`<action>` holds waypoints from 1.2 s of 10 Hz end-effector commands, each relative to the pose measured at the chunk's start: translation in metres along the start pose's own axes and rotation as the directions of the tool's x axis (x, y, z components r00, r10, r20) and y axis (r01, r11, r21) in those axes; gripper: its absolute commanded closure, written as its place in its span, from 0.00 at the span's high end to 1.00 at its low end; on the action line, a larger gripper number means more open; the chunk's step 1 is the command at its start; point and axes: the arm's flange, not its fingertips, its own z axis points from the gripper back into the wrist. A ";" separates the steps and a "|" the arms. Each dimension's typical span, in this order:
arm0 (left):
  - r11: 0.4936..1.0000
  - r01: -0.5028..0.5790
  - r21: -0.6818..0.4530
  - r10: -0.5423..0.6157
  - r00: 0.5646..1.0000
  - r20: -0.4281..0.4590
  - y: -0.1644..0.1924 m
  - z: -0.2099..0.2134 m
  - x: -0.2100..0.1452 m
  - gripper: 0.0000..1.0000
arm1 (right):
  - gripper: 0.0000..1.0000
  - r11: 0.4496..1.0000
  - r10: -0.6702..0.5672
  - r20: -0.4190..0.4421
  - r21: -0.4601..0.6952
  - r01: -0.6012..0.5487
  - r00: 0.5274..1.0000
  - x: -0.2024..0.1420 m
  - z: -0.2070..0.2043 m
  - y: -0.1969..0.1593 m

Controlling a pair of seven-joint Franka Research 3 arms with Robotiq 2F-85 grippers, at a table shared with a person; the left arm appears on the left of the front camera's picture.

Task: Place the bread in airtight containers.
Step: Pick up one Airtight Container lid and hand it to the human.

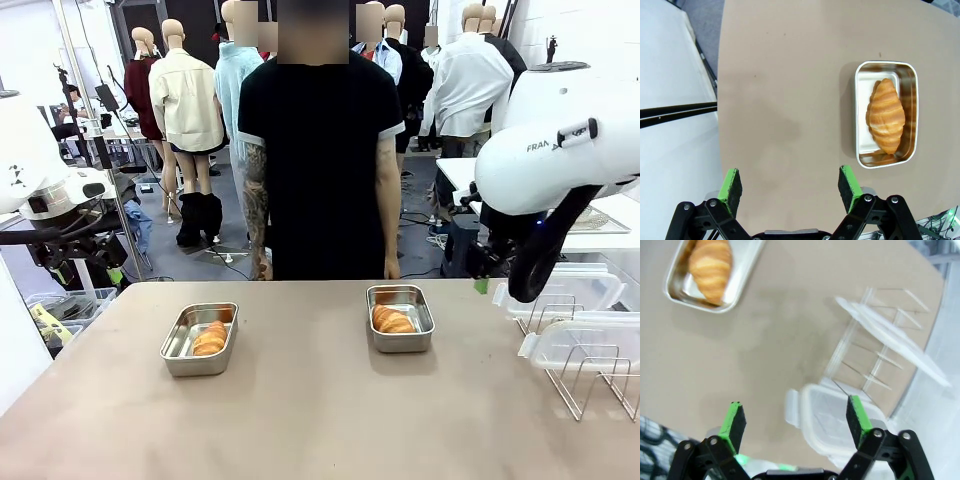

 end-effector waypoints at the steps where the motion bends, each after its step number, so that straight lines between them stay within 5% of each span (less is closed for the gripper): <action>1: 1.000 -0.015 0.008 0.015 1.000 0.001 0.000 0.001 -0.003 1.00 | 1.00 0.971 0.218 -0.149 -0.065 -0.229 0.965 -0.042 0.015 -0.006; 3: 1.000 -0.015 0.008 0.015 1.000 0.001 0.000 0.001 -0.003 1.00 | 1.00 0.856 0.517 -0.186 0.112 -0.504 0.836 -0.076 0.027 -0.026; 4: 1.000 -0.015 0.008 0.015 1.000 0.001 0.000 0.001 -0.003 1.00 | 1.00 0.716 0.694 -0.162 0.261 -0.648 0.702 -0.094 0.035 -0.037; 6: 1.000 -0.015 0.008 0.015 1.000 0.001 0.000 0.001 -0.003 1.00 | 1.00 0.706 0.686 -0.158 0.380 -0.598 0.710 -0.098 0.037 -0.054; 7: 1.000 -0.015 0.008 0.015 1.000 0.001 0.000 0.001 -0.003 1.00 | 1.00 0.794 0.600 -0.137 0.218 -0.567 0.788 -0.094 0.030 -0.032; 9: 1.000 -0.015 0.008 0.015 1.000 0.001 0.000 0.001 -0.003 1.00 | 1.00 0.794 0.600 -0.137 0.218 -0.567 0.788 -0.094 0.030 -0.032; 11: 1.000 -0.015 0.008 0.015 1.000 0.001 0.000 0.001 -0.003 1.00 | 1.00 0.659 0.742 -0.100 0.290 -0.694 0.663 -0.097 0.028 -0.051; 12: 1.000 -0.015 0.008 0.015 1.000 0.001 0.000 0.001 -0.003 1.00 | 1.00 0.636 0.766 -0.112 0.269 -0.723 0.633 -0.093 0.023 -0.057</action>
